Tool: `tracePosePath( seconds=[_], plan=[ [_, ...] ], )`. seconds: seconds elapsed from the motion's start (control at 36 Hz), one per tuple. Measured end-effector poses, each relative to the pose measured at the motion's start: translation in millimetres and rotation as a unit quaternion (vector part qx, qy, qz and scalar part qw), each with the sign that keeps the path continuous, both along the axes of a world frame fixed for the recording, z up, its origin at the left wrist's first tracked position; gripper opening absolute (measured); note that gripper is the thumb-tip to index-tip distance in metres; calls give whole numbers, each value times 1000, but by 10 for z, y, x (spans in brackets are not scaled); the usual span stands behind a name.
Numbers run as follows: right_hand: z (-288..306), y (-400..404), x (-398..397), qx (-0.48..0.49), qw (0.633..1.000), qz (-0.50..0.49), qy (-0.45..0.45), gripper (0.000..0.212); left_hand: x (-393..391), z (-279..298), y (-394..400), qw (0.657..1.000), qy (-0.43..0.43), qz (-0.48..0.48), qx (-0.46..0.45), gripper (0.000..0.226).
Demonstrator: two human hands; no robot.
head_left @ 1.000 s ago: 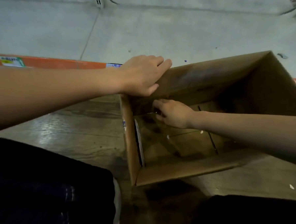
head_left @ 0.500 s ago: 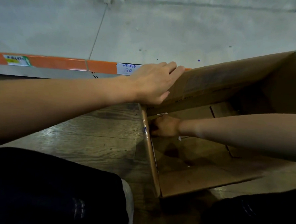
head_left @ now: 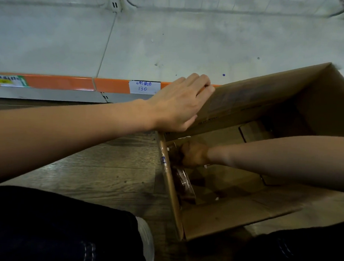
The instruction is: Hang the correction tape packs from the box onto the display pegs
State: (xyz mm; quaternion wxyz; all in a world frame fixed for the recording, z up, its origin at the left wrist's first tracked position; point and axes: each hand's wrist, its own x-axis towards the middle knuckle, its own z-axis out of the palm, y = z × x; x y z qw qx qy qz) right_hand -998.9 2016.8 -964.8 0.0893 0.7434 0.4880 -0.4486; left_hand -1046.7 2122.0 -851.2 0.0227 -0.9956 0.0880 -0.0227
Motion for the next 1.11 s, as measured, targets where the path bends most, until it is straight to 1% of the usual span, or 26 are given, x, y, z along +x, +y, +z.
tracePosePath(
  seconds=[0.08,0.11,0.19,0.28,0.33,0.39,0.5,0.58,0.67,0.72,0.78,0.86,0.89,0.94,1.03,1.06,1.08,1.11],
  plan=[
    [209,-140,81,5,1000,-18,-6,19,70,3,-76,998,-33,-52,28,51],
    [270,-191,106,9,999,-38,-5,16,102,12,-114,996,-41,-70,42,48],
    [485,-398,186,37,996,-83,20,22,220,31,-254,989,-44,-117,75,43],
    [577,-598,351,54,994,-93,-11,20,347,26,-395,991,-21,-123,44,39],
    [619,-748,481,52,991,-119,-15,19,426,1,-464,994,-3,-103,32,40],
    [659,-921,617,54,985,-163,-10,22,490,-27,-513,996,12,-83,22,44],
    [692,-1239,852,93,969,-228,9,17,575,-53,-635,997,70,-24,-14,52],
    [748,-1397,983,133,958,-253,33,13,591,-75,-713,988,124,46,-83,61],
    [852,-1510,1105,159,939,-289,99,13,609,-124,-720,966,177,105,-158,67],
    [926,-1562,1181,171,929,-301,133,17,629,-143,-708,948,210,128,-201,65],
    [999,-1593,1238,192,920,-306,150,18,658,-151,-701,925,224,157,-263,62],
    [1074,-1616,1301,225,906,-320,161,18,701,-146,-712,886,204,214,-357,54],
    [1086,-1623,1322,230,904,-323,162,18,710,-152,-723,867,197,229,-397,48],
    [1081,-1652,1368,234,901,-327,164,17,699,-150,-769,808,184,247,-503,41],
    [1085,-1692,1435,250,886,-344,187,17,678,-99,-840,716,153,256,-631,46],
    [1096,-1688,1452,263,875,-355,199,15,684,-86,-858,692,140,255,-660,49],
    [1116,-1673,1470,279,864,-364,209,15,694,-64,-882,676,129,251,-681,50],
    [1143,-1646,1484,297,852,-374,216,15,713,-42,-903,667,120,245,-693,50]
  ],
)
